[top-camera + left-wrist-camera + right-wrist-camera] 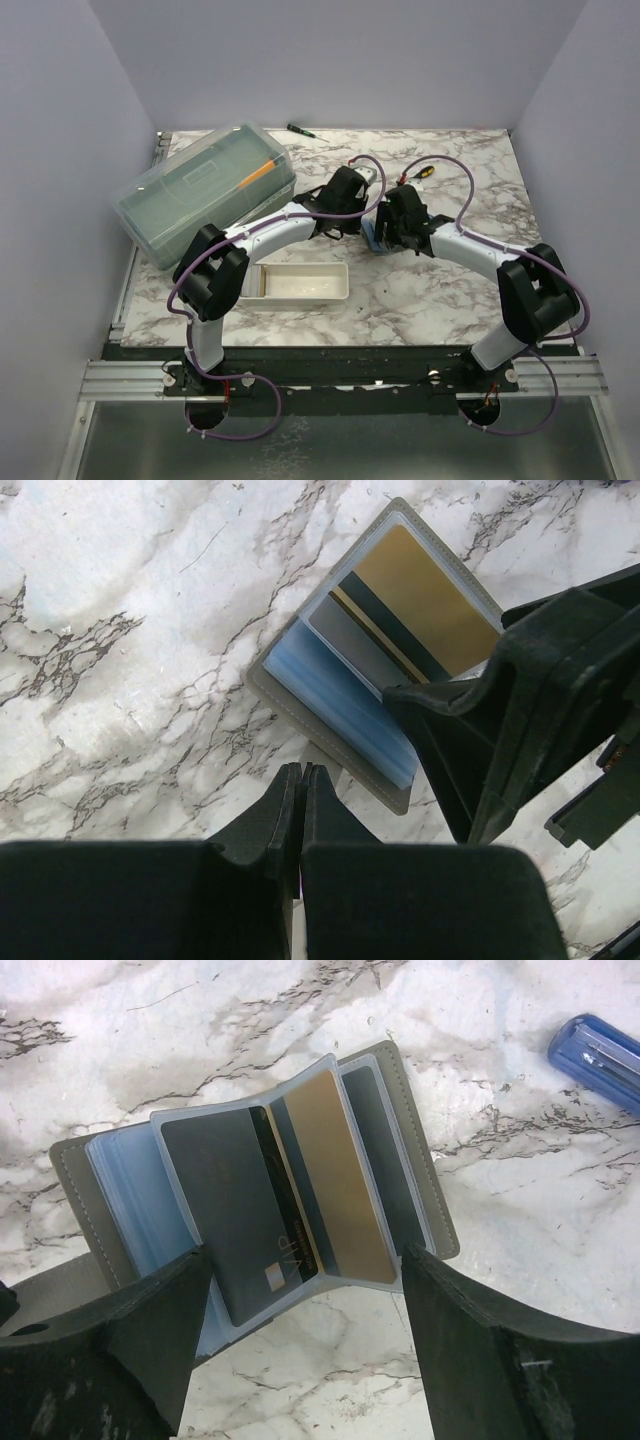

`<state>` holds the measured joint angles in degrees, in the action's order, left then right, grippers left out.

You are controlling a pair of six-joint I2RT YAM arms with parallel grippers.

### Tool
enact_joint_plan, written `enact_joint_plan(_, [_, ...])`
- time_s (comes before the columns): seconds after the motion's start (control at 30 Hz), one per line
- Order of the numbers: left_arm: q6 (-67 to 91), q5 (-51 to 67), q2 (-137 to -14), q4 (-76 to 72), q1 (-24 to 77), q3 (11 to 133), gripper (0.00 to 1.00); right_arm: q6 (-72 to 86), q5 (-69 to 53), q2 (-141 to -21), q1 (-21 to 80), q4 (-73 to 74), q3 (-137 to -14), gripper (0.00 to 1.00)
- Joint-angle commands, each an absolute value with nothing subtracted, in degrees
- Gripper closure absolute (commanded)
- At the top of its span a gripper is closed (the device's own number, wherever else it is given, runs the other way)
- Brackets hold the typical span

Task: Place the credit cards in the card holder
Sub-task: Open the card holder at the center of the board.

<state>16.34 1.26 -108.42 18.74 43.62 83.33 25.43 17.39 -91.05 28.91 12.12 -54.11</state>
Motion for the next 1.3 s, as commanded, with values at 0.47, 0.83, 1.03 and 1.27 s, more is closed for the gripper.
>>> enact_joint_plan(0.47, [15.14,1.1,-106.87,18.46,43.93,82.88,1.0,27.32,28.2,-90.26,28.48,18.96,-55.89,0.17])
enact_joint_plan(0.83, [11.4,-3.65,-108.23,19.31,43.86,82.54,1.0,29.02,36.23,-92.26,24.74,26.19,-57.41,0.17])
enact_joint_plan(1.03, [8.78,-5.96,-110.12,19.86,43.86,82.54,1.0,23.57,20.26,-85.75,24.78,20.76,-55.2,0.17])
enact_joint_plan(1.27, [5.9,-10.89,-113.55,20.31,43.82,83.17,1.0,24.65,1.08,-84.33,24.21,7.86,-50.78,0.17])
